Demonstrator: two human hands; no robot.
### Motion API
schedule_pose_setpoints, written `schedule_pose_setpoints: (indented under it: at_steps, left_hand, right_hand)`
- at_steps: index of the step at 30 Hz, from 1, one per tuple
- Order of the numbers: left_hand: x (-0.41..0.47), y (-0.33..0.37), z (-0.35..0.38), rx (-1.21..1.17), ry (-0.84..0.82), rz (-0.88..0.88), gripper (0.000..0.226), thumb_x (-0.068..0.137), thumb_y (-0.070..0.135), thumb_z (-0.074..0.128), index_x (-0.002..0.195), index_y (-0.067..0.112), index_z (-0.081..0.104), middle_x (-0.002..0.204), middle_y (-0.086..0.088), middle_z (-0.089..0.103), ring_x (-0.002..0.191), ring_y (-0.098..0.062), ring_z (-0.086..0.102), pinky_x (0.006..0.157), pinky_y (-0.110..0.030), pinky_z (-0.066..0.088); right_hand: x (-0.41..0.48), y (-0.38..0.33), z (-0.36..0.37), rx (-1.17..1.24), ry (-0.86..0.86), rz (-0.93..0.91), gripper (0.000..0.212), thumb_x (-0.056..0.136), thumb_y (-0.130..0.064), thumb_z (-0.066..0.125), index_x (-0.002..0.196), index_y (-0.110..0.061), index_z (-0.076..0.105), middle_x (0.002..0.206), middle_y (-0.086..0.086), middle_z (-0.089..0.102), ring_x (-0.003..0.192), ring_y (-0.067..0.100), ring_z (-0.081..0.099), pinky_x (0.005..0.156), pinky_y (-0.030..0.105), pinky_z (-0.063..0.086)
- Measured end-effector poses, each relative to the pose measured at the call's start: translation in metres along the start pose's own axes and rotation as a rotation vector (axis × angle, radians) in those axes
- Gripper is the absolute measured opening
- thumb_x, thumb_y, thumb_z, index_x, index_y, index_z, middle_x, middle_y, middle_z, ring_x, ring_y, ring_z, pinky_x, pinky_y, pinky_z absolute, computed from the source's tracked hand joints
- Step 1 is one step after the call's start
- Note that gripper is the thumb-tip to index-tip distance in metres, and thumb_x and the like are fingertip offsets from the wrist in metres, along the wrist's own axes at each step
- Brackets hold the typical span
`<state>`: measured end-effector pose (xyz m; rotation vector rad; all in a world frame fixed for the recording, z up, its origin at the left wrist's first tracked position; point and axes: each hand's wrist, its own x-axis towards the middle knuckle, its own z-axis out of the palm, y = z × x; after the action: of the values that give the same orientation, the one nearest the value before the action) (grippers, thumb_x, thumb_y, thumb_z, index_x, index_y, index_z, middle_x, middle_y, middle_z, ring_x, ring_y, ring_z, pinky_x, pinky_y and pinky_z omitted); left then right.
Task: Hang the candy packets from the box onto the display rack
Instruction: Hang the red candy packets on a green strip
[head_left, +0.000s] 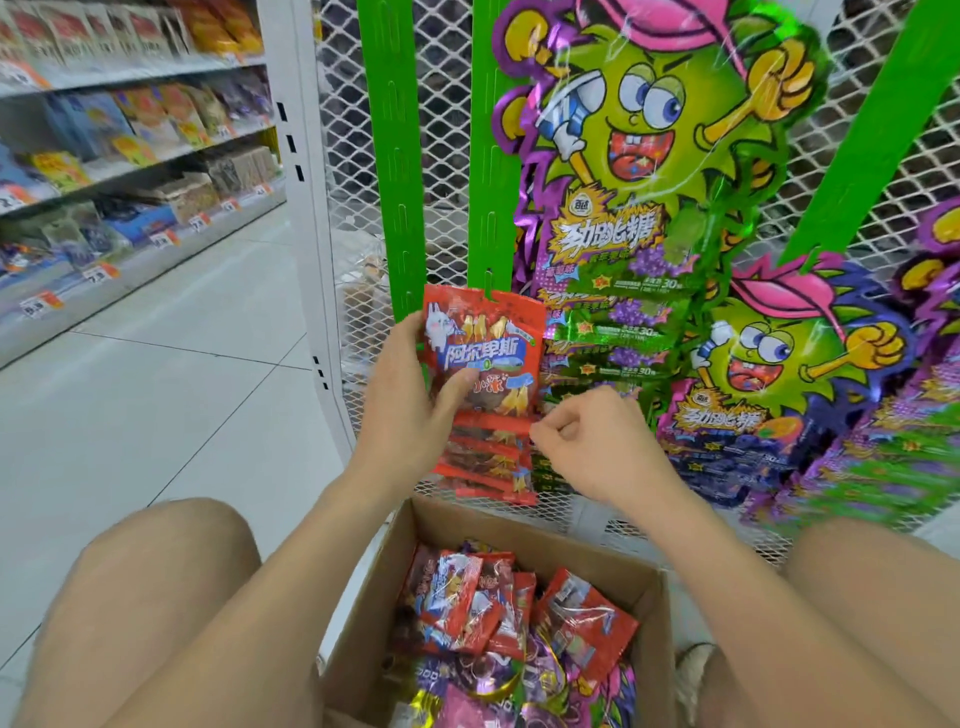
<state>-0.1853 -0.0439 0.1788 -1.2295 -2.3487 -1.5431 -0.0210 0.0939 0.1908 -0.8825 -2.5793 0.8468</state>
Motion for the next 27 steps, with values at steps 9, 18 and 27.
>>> schedule_pose_setpoints:
  at_steps: [9,18,27]
  left_hand:
    - [-0.087,-0.043,0.059,0.324,-0.075,-0.046,0.022,0.094,0.023,0.063,0.109,0.016,0.048,0.106,-0.002,0.051,0.1,-0.025,0.048,0.087,-0.04,0.041]
    - [-0.159,-0.134,0.117,0.424,-1.287,-0.215,0.015,0.1,0.018,0.057,0.107,0.009,0.066,0.097,-0.011,0.067,0.093,-0.034,0.064,0.077,-0.037,0.05]
    - [-0.163,-0.143,0.143,0.476,-1.304,-0.162,0.012,0.102,0.017,0.052,0.103,0.012,0.064,0.097,-0.01,0.067,0.09,-0.035,0.065,0.076,-0.043,0.056]
  right_hand:
    - [-0.009,0.079,0.055,-0.324,-0.868,-0.005,0.033,0.1,-0.031,0.06,0.086,-0.004,0.073,0.085,0.019,0.071,0.071,0.039,0.062,0.062,0.039,0.05]
    - [-0.047,0.203,0.143,-0.357,-0.563,0.375,0.013,0.097,-0.009,0.059,0.108,-0.007,0.065,0.113,0.018,0.07,0.104,0.036,0.068,0.077,0.032,0.049]
    - [-0.068,0.223,0.191,-0.418,-0.517,0.415,0.059,0.094,-0.006,0.063,0.142,-0.008,0.03,0.121,0.021,0.064,0.106,0.04,0.069,0.084,0.048,0.056]
